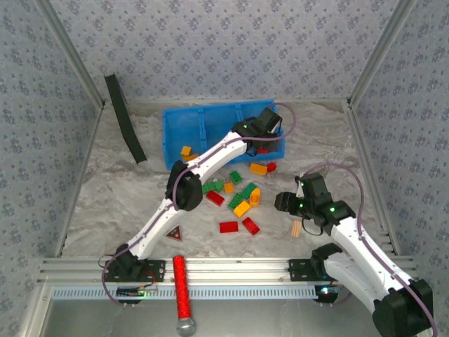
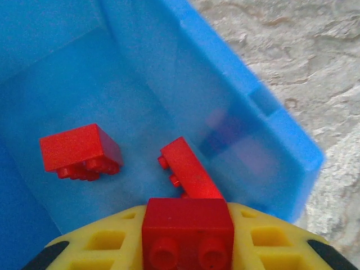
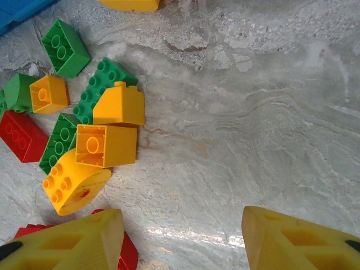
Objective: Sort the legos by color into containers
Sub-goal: Place the lego in the container.
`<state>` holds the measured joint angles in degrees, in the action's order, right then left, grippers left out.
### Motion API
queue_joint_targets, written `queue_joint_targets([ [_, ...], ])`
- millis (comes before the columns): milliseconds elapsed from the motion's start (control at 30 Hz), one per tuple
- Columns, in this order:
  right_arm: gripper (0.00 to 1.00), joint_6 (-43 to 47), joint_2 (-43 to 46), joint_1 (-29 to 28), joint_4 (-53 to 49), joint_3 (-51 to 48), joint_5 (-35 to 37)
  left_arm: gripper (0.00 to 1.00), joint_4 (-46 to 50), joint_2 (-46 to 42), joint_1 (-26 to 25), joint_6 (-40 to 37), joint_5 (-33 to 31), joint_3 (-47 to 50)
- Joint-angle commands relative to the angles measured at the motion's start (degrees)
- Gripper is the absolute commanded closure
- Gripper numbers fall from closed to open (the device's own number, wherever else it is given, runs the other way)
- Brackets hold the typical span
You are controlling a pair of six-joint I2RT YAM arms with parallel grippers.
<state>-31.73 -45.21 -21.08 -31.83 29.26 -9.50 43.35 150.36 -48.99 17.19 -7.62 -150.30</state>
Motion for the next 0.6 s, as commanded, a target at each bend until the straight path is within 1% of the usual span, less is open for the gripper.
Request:
queue_joint_targets([
  [0, 0.41, -1.4, -0.5, -0.8, 0.3, 1.1, -0.2, 0.69, -1.1, 1.7, 0.4, 0.2, -1.7, -1.7],
  [100, 0.41, -1.5, -1.7, -1.9, 0.6, 2.0, 0.5, 0.67, -0.7, 2.5, 0.3, 0.4, -1.9, -1.0],
  [167, 0.41, -1.9, -2.3, -2.5, 1.3, 2.0, 0.8, 0.62, -1.1, 2.5, 0.3, 0.6, -1.4, 0.1],
  [233, 0.41, -2.3, -2.9, -3.4, 2.0, 2.1, 0.9, 0.60, -1.0, 2.5, 0.3, 0.6, -1.0, 0.8],
  [400, 0.41, -3.1, -4.7, -5.8, 3.2, 2.7, 2.1, 0.49, -1.7, 1.7, 0.3, 0.5, -1.4, 2.5],
  [567, 0.41, -3.6, -6.6, -7.7, 4.4, 3.3, 3.5, 0.47, -2.0, 0.9, 0.5, 0.7, -0.2, 2.6],
])
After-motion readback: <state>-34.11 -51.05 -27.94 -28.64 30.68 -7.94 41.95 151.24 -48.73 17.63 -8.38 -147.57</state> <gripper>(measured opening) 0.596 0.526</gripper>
